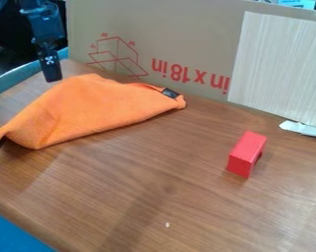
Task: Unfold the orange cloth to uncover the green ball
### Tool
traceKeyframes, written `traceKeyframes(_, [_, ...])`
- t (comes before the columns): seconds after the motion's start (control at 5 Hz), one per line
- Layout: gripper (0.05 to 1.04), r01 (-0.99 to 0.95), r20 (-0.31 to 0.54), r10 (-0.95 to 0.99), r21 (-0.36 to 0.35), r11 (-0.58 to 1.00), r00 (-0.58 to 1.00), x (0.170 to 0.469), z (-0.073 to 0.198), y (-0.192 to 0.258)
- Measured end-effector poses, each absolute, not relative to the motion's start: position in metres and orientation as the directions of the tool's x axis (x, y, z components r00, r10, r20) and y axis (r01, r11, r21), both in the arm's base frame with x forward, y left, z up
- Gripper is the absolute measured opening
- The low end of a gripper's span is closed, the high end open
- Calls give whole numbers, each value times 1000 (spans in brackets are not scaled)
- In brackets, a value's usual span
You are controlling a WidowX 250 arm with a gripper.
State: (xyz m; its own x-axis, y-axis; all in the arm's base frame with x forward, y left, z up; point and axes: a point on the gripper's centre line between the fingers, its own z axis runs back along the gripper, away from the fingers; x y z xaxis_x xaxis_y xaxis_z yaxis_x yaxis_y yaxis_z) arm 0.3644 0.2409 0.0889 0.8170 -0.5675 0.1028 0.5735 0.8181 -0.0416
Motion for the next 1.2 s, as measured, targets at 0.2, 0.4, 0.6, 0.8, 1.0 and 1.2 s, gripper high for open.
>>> traceKeyframes(0.2, [1001, 569, 86, -565, -32, 822, 821, 362, 78, 243])
traceKeyframes(0.4, [1001, 560, 72, -558, -13, 828, 827, 361, 74, 246])
traceKeyframes(0.6, [1001, 554, 58, -553, 6, 832, 831, 361, 69, 248])
traceKeyframes(0.8, [1001, 545, 54, -547, 40, 837, 835, 363, 69, 252])
traceKeyframes(1.0, [1000, 542, 46, -544, 48, 839, 838, 364, 69, 252])
traceKeyframes(1.2, [962, 546, 44, -548, 58, 836, 835, 367, 69, 251])
